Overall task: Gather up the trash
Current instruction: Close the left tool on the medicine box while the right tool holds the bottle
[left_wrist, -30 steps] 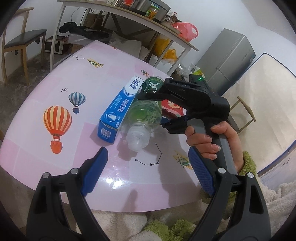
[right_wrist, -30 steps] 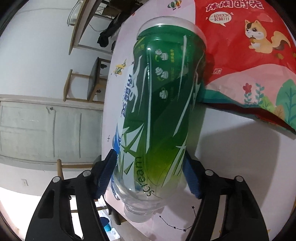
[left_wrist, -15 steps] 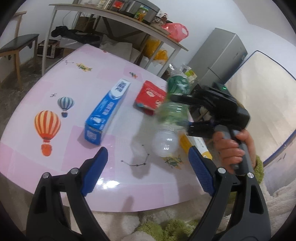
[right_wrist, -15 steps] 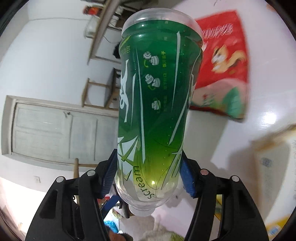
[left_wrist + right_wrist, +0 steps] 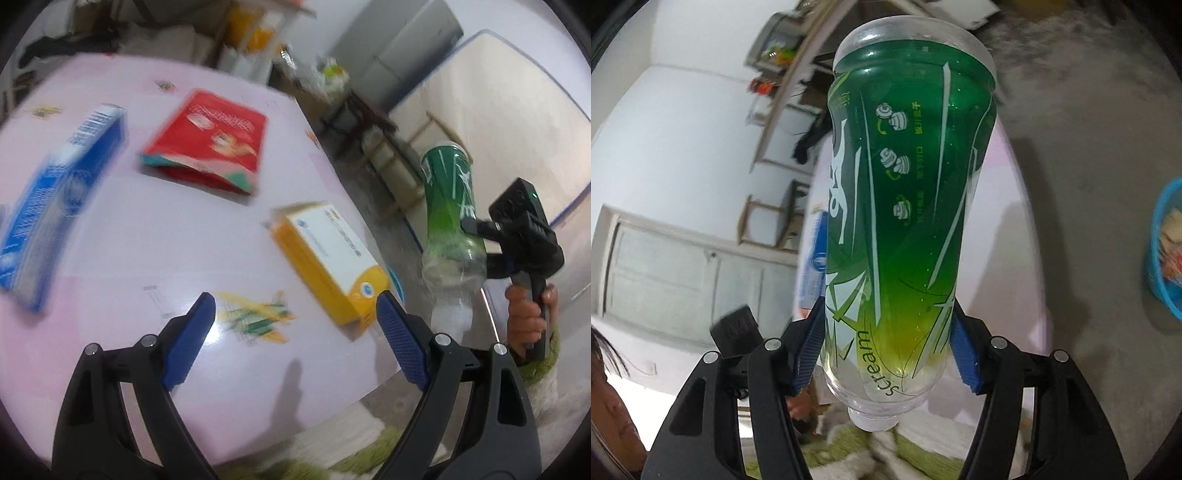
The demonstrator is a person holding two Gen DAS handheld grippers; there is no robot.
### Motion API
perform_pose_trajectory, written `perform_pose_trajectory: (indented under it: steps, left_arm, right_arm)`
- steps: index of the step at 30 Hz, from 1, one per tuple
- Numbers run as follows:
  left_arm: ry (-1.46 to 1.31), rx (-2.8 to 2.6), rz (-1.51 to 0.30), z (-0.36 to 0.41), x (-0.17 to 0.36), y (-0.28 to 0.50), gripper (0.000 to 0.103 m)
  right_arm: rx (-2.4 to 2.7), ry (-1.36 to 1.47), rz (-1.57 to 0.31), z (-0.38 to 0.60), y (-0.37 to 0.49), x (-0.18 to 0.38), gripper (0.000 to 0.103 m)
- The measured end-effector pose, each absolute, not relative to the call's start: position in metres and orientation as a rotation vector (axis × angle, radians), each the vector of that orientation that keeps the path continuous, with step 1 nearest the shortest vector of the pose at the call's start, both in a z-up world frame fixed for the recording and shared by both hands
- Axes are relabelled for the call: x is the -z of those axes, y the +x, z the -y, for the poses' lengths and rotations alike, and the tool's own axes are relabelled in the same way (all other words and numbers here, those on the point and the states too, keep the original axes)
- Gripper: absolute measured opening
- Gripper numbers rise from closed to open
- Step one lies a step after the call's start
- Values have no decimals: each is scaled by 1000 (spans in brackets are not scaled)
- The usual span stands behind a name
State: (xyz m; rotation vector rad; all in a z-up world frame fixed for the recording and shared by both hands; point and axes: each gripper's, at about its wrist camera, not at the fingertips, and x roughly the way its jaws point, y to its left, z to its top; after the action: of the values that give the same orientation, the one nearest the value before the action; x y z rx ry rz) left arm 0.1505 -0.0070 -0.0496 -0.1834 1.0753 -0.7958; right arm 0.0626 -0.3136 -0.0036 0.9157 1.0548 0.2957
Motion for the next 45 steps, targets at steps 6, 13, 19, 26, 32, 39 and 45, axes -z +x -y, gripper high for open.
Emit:
perform_pose_trajectory:
  steps: [6, 13, 19, 26, 32, 39, 45]
  left_arm:
    - [-147, 806, -1170, 58, 67, 166, 84]
    - [-203, 756, -1254, 68, 84, 181, 84]
    - [-231, 728, -1267, 59, 85, 182, 84]
    - [-175, 676, -1253, 62, 81, 184, 85]
    - [-66, 669, -1224, 81, 78, 185, 85]
    - [111, 664, -1164, 105, 79, 174, 85]
    - [223, 631, -1118, 115, 78, 166, 80]
  right_arm:
    - [-234, 933, -1106, 325, 63, 29, 60]
    - [-262, 920, -1212, 313, 103, 60, 60]
    - [-355, 912, -1247, 288, 126, 68, 60]
    - [-401, 926, -1245, 272, 117, 72, 60]
    - [-291, 878, -1212, 296, 99, 61, 60]
    - [-261, 940, -1186, 313, 85, 66, 60]
    - [-262, 952, -1178, 317, 83, 69, 60]
